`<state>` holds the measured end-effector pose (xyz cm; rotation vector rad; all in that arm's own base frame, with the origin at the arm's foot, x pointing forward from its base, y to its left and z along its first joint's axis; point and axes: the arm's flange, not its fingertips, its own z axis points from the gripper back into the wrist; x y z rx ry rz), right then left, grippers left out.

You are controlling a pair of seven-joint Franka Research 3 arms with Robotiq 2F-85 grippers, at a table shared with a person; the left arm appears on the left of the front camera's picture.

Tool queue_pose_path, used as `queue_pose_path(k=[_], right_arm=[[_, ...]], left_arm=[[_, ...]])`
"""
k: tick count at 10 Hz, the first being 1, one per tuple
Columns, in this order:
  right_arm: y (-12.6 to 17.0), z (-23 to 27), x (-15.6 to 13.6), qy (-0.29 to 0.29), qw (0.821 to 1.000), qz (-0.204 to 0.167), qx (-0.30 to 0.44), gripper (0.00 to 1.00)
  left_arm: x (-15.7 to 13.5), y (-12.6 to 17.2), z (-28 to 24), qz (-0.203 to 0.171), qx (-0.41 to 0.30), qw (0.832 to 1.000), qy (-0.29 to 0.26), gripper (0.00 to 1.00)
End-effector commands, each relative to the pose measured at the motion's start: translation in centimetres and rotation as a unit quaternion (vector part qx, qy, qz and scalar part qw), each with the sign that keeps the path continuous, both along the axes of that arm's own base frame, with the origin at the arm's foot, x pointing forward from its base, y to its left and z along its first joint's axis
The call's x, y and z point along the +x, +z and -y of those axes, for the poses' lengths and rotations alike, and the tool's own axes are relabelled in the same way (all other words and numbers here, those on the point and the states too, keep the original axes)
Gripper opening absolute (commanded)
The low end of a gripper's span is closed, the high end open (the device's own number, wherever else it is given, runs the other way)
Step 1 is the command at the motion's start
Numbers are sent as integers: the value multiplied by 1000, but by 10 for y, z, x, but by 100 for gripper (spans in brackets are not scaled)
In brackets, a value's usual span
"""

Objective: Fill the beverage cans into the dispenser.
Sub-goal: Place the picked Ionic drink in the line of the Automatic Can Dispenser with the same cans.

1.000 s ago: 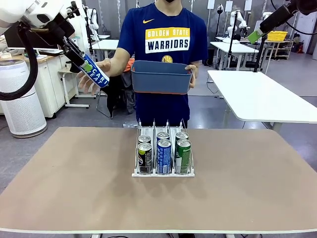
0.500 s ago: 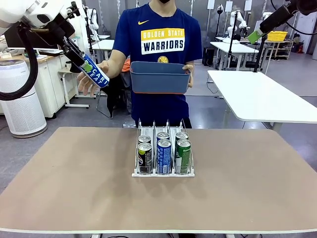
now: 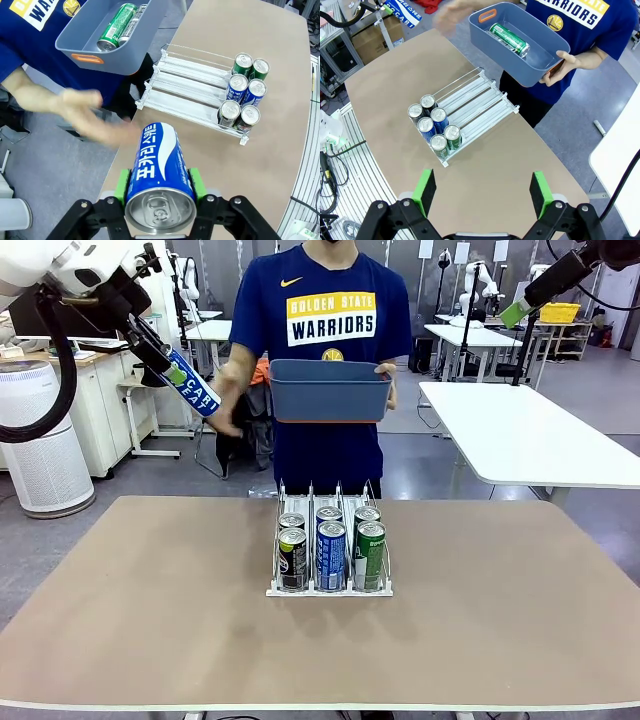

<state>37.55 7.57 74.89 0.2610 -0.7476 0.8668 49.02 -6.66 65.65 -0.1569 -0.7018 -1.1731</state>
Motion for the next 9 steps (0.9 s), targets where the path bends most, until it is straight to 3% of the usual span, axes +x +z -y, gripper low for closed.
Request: queue_pose_path(k=[1,5,6,7,8,9], right_arm=[[-1,0,0,0,1000,-1,0,100],[-1,0,0,0,1000,-1,0,100],[-1,0,0,0,1000,-1,0,100],[-1,0,0,0,1000,-1,0,100],[-1,0,0,0,1000,-1,0,100],[-1,0,0,0,1000,-1,0,100]], left_arm=[[0,2,-2,2,0,1000,1,0],[-2,1,4,-10,3,1000,15,0],[-1,1,6,-21,16,999,43,0],[0,-2,3,-5,-1,1000,1,0],[-1,-2,4,-11,3,1000,12,57],[-4,-6,15,-55,-4,997,46,57]])
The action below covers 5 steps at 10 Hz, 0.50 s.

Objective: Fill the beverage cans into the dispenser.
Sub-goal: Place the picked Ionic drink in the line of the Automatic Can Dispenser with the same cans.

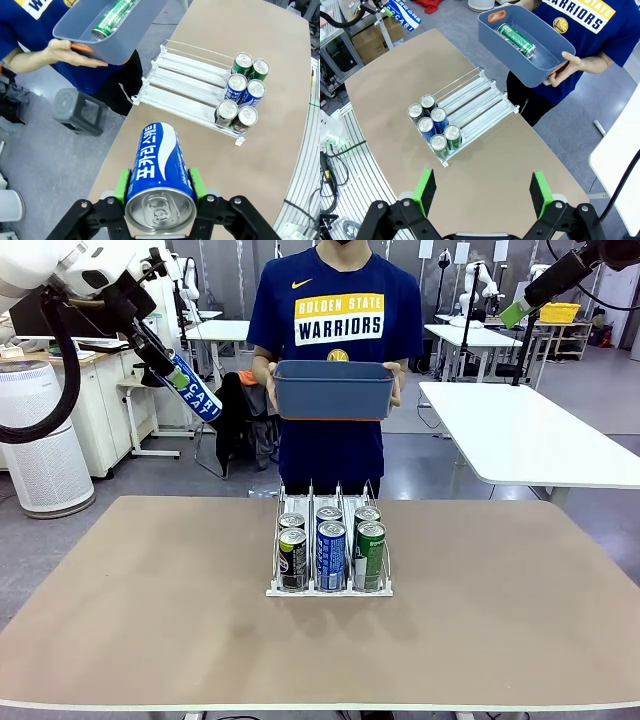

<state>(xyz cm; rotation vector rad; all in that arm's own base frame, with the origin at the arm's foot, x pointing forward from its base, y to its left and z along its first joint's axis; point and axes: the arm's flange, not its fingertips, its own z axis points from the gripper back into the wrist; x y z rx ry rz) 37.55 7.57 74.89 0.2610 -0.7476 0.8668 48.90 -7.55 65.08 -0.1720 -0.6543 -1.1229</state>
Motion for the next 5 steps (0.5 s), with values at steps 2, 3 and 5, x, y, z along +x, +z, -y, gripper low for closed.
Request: queue_pose_path(k=[2,3,5], right_arm=[[-1,0,0,0,1000,-1,0,100],[-1,0,0,0,1000,-1,0,100],[-1,0,0,0,1000,-1,0,100]], left_arm=[[-19,-10,37,-82,-18,991,108,57],[-27,-16,50,-108,-16,984,141,57],[-44,-25,69,-139,-3,973,186,57]])
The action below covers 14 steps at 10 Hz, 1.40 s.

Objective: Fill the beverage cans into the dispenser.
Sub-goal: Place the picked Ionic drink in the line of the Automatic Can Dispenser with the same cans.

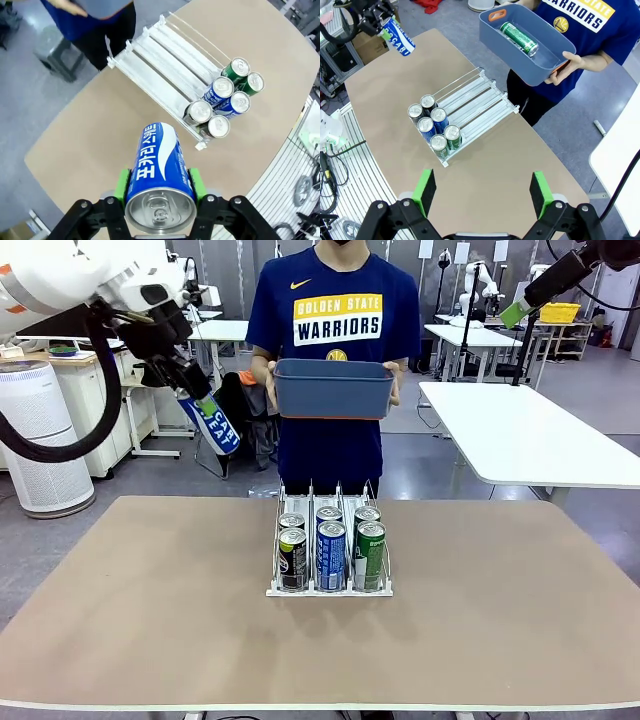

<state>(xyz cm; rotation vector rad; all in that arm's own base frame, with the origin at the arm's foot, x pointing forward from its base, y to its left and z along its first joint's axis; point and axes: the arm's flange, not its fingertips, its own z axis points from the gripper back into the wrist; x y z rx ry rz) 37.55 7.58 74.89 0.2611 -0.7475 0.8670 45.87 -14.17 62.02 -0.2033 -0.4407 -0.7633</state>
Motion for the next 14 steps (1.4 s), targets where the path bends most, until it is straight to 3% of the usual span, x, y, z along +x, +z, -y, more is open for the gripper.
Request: queue_pose_path(k=[1,3,4,10,12,14], right_arm=[[-1,0,0,-1,1000,-1,0,100],[-1,0,0,-1,1000,-1,0,100],[-1,0,0,-1,1000,-1,0,100],[-1,0,0,-1,1000,-1,0,100],[-1,0,0,-1,1000,-1,0,100],[-1,0,0,-1,1000,-1,0,100]], left_arm=[[-20,3,16,-18,-6,1000,13,57],[-29,3,24,-44,-12,997,-61,57],[-18,-4,21,-26,0,1000,3,57],[-17,-1,26,-41,-1,999,-21,57],[-43,2,49,-64,-9,997,-32,57],[-70,2,73,-55,-15,998,-20,57]])
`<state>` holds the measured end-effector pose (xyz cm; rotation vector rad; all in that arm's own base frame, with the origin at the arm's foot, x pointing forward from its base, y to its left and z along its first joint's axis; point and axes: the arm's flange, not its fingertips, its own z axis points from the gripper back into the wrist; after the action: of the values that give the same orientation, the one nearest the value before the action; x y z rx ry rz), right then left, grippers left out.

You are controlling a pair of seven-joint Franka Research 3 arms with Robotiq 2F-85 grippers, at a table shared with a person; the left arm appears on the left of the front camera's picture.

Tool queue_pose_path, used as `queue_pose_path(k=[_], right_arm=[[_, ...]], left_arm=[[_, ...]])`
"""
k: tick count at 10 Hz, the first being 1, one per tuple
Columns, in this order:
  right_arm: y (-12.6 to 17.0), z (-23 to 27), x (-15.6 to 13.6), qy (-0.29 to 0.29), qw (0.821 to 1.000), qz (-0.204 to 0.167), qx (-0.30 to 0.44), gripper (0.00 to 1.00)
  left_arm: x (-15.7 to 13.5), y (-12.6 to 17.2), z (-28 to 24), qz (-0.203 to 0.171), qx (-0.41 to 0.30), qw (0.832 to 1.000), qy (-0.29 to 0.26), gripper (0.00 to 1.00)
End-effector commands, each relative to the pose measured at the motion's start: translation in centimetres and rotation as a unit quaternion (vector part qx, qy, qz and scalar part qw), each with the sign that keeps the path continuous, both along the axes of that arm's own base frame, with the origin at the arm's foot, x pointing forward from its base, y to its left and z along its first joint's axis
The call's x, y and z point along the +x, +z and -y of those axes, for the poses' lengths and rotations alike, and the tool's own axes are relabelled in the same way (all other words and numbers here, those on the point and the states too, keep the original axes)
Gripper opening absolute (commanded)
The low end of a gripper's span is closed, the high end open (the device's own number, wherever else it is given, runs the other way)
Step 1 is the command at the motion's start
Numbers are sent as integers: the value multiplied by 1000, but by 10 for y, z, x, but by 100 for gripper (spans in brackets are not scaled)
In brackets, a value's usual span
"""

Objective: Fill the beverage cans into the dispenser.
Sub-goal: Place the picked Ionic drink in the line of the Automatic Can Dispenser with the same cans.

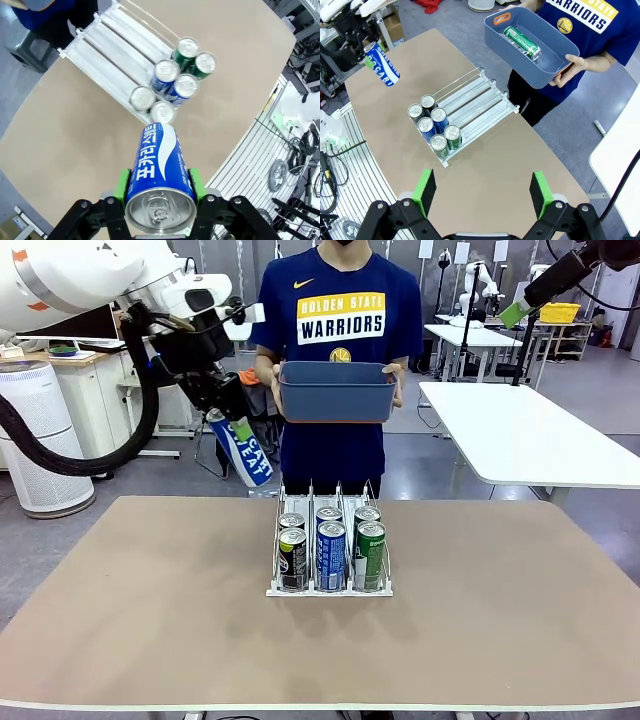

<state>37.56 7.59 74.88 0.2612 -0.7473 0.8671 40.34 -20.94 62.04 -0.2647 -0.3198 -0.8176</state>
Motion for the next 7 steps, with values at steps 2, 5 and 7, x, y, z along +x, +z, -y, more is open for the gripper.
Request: queue_pose_path(k=[2,5,7], right_arm=[[-1,0,0,-1,1000,-1,0,100],[-1,0,0,-1,1000,-1,0,100],[-1,0,0,-1,1000,-1,0,100]], left_arm=[[-46,3,30,15,-21,999,24,57],[-87,-1,53,-16,-25,1000,-1,57],[-99,-2,53,-7,-32,998,-51,57]])
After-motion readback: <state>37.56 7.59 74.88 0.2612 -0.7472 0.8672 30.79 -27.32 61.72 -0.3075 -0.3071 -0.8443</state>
